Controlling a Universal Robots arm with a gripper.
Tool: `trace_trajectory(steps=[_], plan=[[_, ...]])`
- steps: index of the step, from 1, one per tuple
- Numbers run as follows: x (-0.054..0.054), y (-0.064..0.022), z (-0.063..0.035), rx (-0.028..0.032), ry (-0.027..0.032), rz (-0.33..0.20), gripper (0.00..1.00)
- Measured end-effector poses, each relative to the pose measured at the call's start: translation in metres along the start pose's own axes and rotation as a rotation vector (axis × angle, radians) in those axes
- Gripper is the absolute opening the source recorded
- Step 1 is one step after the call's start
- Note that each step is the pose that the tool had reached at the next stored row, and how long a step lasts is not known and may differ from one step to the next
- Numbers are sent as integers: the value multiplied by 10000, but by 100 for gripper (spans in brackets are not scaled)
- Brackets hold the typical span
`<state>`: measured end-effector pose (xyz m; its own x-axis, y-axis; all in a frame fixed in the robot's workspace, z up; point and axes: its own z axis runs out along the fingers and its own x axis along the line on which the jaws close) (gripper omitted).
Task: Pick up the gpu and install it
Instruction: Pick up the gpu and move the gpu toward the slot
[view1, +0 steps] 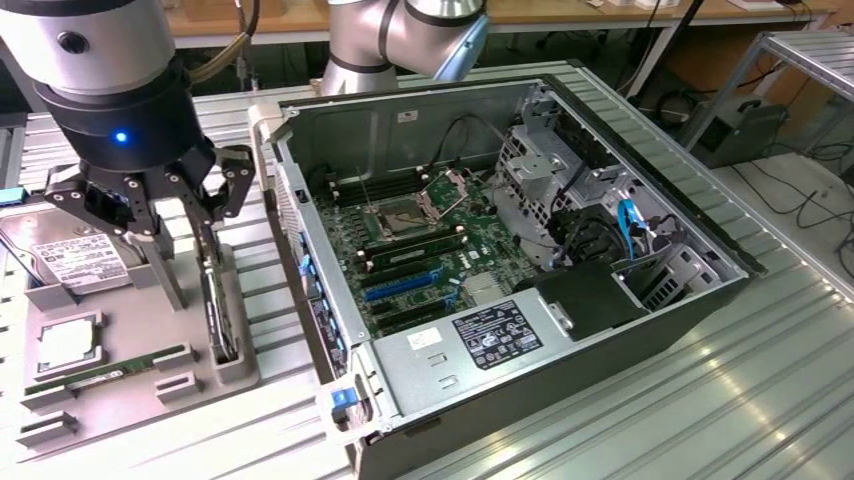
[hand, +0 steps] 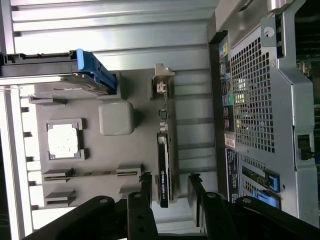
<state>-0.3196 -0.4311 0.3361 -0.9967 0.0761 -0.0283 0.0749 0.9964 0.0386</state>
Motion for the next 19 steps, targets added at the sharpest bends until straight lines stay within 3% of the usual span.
trace_trajectory(steps=[19], plan=[[2, -11, 362, 0, 0, 2, 42]])
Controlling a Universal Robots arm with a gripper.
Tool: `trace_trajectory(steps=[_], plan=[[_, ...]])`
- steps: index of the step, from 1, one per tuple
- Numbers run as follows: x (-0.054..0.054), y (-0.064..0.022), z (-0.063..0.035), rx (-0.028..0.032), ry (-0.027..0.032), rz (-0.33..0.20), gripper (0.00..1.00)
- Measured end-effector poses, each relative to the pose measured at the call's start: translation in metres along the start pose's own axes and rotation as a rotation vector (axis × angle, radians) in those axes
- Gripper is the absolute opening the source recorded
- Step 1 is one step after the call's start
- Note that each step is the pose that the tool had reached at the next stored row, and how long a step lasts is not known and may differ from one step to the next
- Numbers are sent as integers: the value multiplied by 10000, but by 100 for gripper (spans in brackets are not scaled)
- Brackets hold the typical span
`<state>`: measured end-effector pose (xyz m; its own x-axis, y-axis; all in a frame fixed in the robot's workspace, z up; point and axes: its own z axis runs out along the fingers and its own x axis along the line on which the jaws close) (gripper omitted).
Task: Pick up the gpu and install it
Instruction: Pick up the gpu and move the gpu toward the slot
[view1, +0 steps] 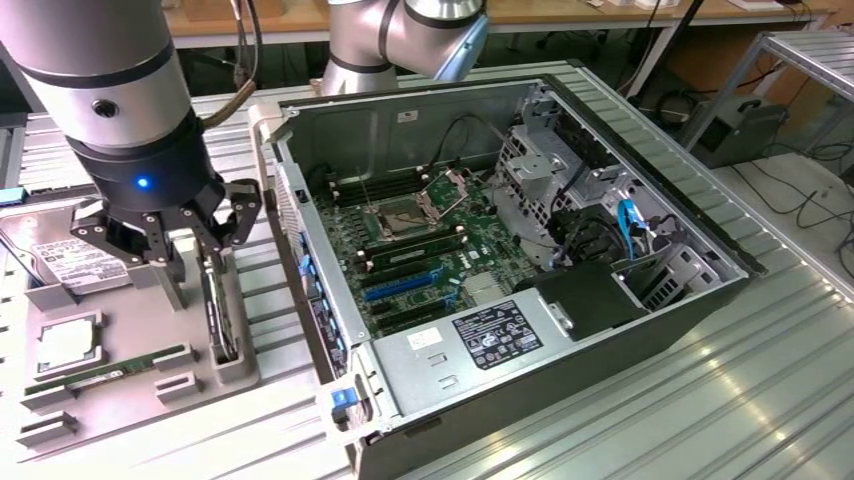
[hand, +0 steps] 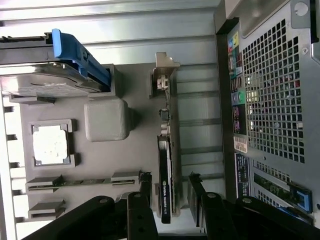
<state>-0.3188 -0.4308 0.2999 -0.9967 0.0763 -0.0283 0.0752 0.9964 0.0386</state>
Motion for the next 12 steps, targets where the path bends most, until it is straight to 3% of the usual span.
trace_trajectory(steps=[12], plan=[[-10, 25, 234, -5, 0, -1, 42]])
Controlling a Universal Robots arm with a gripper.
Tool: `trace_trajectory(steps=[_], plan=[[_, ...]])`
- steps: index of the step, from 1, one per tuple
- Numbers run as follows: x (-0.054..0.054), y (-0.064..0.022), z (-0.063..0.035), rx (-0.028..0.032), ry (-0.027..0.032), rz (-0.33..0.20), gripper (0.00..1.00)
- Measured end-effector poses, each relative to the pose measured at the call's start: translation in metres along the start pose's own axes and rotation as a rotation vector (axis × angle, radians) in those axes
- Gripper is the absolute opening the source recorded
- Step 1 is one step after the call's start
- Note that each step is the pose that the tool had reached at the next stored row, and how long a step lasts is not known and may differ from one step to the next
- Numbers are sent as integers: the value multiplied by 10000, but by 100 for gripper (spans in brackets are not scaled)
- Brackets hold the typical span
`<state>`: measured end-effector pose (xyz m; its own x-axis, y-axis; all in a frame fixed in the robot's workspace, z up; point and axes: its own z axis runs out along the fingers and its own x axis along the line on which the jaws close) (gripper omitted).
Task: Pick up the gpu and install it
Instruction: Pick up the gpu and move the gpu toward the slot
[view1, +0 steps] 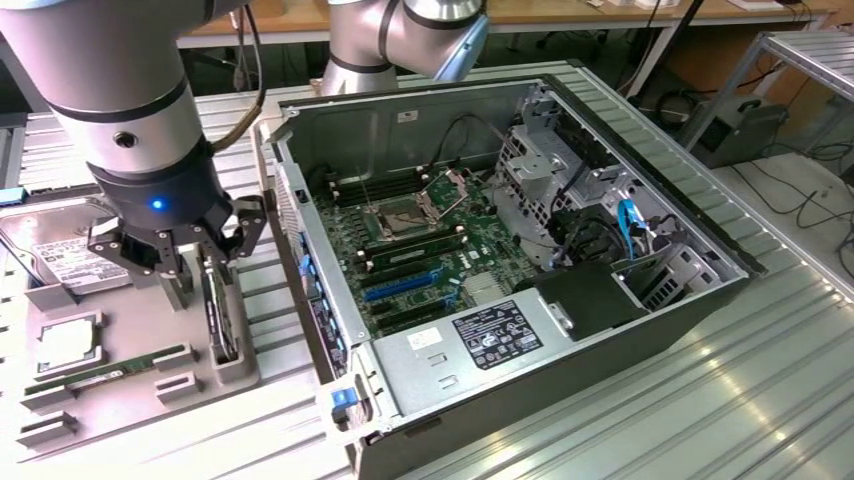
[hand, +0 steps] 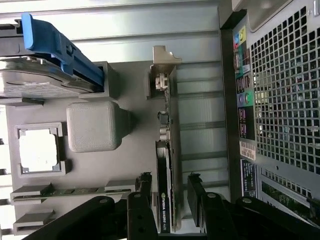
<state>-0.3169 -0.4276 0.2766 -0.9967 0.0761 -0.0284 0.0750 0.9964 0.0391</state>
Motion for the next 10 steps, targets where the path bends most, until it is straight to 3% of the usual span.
trace_trajectory(steps=[4, 10], plan=[[2, 2, 72, -8, 1, 0, 42], [5, -1, 135, -159, 14, 5, 42]])
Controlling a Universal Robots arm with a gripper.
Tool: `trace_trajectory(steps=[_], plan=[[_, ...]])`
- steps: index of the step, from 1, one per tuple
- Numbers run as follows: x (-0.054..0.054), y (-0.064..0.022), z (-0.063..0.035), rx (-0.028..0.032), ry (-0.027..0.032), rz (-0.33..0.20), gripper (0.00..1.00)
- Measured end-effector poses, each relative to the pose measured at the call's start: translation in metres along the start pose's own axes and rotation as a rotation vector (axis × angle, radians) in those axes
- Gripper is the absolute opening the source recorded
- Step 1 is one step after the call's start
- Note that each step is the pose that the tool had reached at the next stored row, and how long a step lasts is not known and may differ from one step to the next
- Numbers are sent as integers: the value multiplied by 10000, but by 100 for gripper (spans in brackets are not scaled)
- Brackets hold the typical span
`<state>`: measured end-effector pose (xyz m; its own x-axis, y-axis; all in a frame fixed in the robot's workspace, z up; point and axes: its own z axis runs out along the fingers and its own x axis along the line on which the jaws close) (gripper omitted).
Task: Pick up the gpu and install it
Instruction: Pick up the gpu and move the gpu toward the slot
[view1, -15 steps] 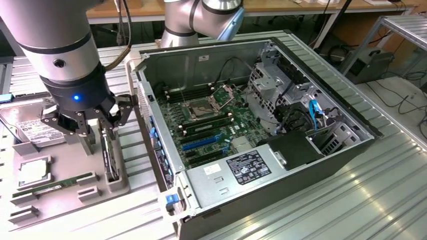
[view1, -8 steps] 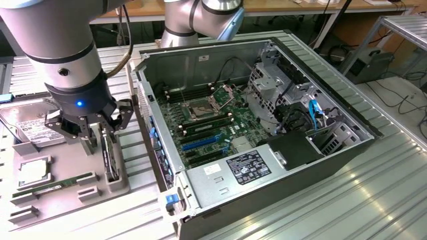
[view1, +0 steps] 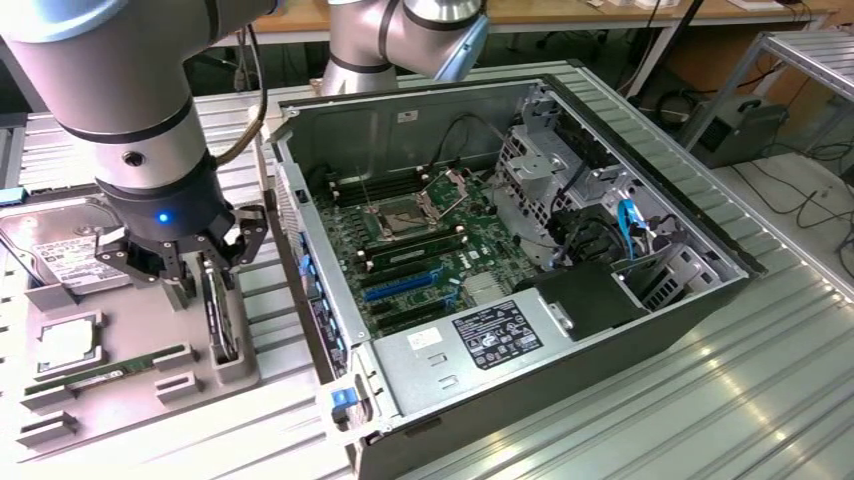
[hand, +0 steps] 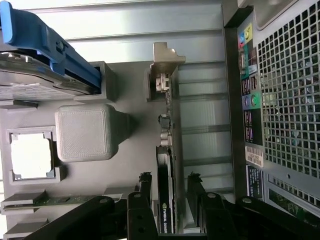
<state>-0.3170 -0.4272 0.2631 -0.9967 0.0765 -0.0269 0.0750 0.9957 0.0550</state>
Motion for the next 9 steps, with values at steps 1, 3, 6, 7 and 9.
trace_trajectory(steps=[1, 3, 6, 7, 9], plan=[[1, 0, 11, -31, 1, 1, 42], [7, -2, 40, -67, 2, 3, 42], [30, -8, 109, -71, 4, 2, 42], [33, -10, 130, -73, 0, 1, 42], [35, -11, 155, -72, -3, 2, 42]])
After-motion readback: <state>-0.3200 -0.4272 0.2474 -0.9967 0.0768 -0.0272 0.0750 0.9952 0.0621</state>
